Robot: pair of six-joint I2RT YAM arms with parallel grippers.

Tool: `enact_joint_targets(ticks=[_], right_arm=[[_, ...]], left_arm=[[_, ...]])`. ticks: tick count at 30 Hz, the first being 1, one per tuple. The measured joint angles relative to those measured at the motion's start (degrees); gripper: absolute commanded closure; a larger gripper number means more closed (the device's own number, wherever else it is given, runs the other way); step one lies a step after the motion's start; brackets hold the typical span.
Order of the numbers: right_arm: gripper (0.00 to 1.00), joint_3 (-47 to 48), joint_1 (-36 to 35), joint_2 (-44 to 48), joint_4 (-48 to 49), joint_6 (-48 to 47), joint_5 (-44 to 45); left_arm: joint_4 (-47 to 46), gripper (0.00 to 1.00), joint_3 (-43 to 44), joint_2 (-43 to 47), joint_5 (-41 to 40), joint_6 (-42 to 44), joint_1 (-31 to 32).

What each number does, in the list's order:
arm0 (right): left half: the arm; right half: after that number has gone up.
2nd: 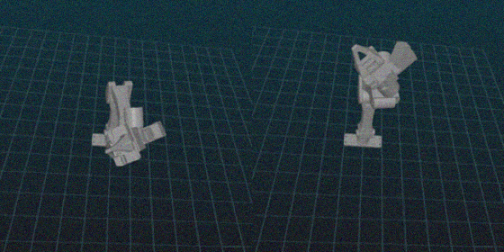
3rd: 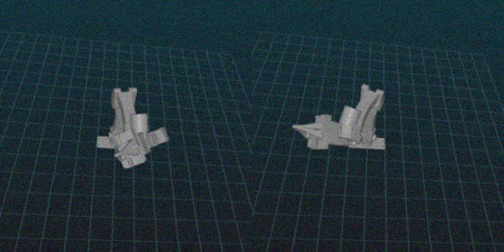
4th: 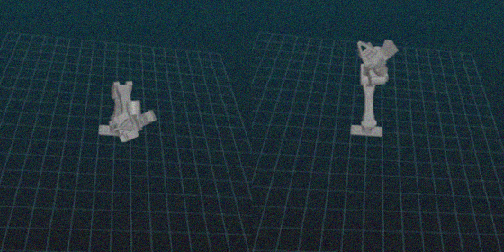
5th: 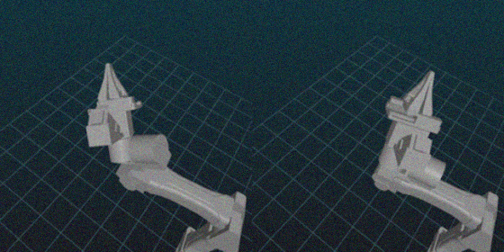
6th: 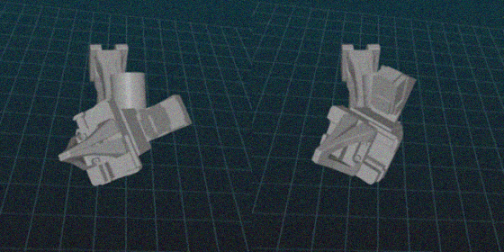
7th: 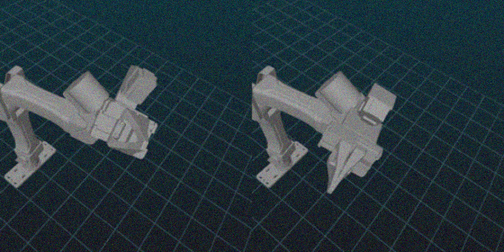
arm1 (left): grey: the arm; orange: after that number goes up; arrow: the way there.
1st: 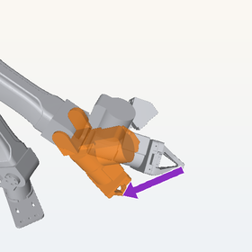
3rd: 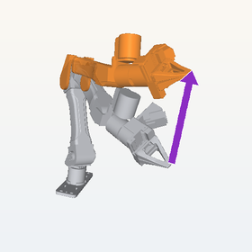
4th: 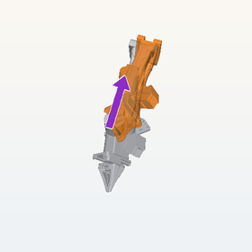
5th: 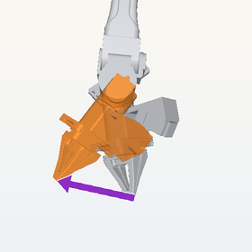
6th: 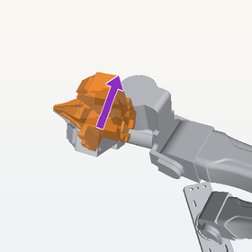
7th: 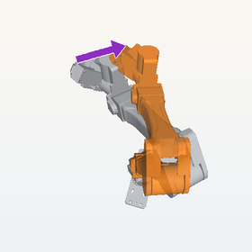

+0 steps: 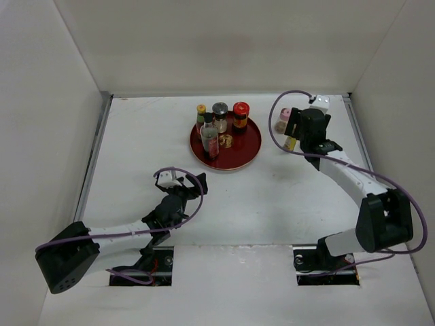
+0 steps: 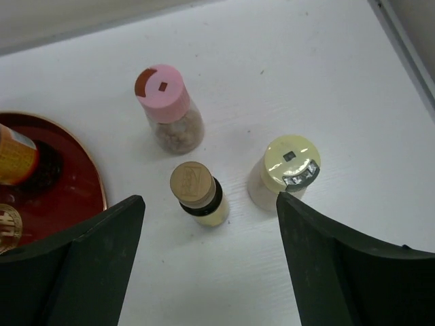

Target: Organize the condiment bottles

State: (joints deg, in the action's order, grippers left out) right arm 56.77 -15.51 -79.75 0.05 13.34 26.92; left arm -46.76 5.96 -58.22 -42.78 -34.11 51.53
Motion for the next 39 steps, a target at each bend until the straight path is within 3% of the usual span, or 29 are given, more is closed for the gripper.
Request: enact_joint_targets(ticks=[8,18,25,31,39], right_arm=[[0.31,3.5,1.0,-7.7,-1.0,-0.1,-3.8],[0.63,6.4,1.3,-13.0,-1.0,-0.5,-4.7],[0.66,6.4,-0.1,-11.3,-2.3,-1.2,-2.4],[0.67,9.2,-8.7,-6.9,-2.7,-1.6,-1.4],[0.65,18.4,-20.0,-16.2,3.9,-0.9,-2.1]], left_arm=[[0.0,0.03,0.0,0.0,0.2,0.0,0.0],[0.0,0.03,0.0,-0.1,0.6,0.0,0.0],[0.0,0.03,0.0,-0.1,0.8,0.0,0.0],[0.0,0.04,0.0,0.0,0.8,0.0,0.0],[0.0,0.04,0.0,2.8,0.8,-0.1,-0.4]])
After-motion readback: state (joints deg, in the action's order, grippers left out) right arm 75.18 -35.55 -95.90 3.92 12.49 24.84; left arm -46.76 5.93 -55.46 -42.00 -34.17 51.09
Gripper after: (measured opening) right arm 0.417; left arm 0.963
